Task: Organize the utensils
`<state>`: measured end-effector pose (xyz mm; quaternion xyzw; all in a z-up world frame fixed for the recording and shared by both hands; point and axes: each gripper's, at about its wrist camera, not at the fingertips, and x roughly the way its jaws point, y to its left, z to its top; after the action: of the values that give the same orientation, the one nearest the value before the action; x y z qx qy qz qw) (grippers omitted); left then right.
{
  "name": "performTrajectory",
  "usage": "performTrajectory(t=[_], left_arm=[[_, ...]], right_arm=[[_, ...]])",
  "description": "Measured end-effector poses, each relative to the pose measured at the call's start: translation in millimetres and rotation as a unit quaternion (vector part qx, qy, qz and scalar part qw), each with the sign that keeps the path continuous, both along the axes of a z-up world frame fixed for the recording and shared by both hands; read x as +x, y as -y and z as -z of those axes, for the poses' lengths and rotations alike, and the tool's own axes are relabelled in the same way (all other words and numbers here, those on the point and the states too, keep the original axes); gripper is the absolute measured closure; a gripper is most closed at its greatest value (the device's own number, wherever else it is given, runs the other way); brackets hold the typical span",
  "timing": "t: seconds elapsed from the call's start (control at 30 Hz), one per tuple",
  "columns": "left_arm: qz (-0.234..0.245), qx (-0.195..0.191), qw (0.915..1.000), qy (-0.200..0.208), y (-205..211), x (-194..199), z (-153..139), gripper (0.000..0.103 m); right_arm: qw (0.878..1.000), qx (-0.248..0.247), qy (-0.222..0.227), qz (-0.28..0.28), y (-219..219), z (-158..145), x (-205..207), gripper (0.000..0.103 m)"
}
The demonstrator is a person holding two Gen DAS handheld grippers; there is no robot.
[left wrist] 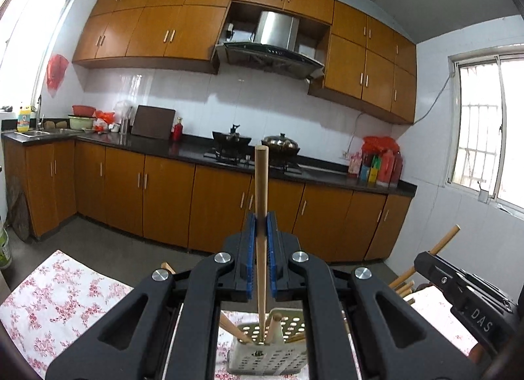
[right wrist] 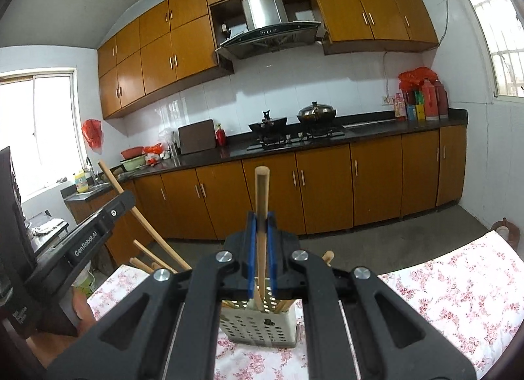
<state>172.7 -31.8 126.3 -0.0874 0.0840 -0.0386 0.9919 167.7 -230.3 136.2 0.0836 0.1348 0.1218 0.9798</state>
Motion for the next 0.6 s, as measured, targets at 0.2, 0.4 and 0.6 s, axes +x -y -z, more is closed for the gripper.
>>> performTrajectory(t=[0.2,0.4,0.6], left_arm=[[0.008,-0.013,0.9999,-0.004,-10.7,-10.8,-5.1,0.082],[0.008,-0.027,0.9995,0.010,-31.8,-36.7,-18.6,0.059],[0.003,-0.020,0.9998,0.007,-59.9,-74.0,-9.7,0.029]], right_arm=[[1.000,0.007,-0.004,0.007,1.7,3.5,-5.5,0.081],[1.000,0.016,0.012,0.024,14.7,-3.3,-28.8,0.066],[0.999,0.010,0.022,0.046,25.7,5.7,-67.2,0.031]])
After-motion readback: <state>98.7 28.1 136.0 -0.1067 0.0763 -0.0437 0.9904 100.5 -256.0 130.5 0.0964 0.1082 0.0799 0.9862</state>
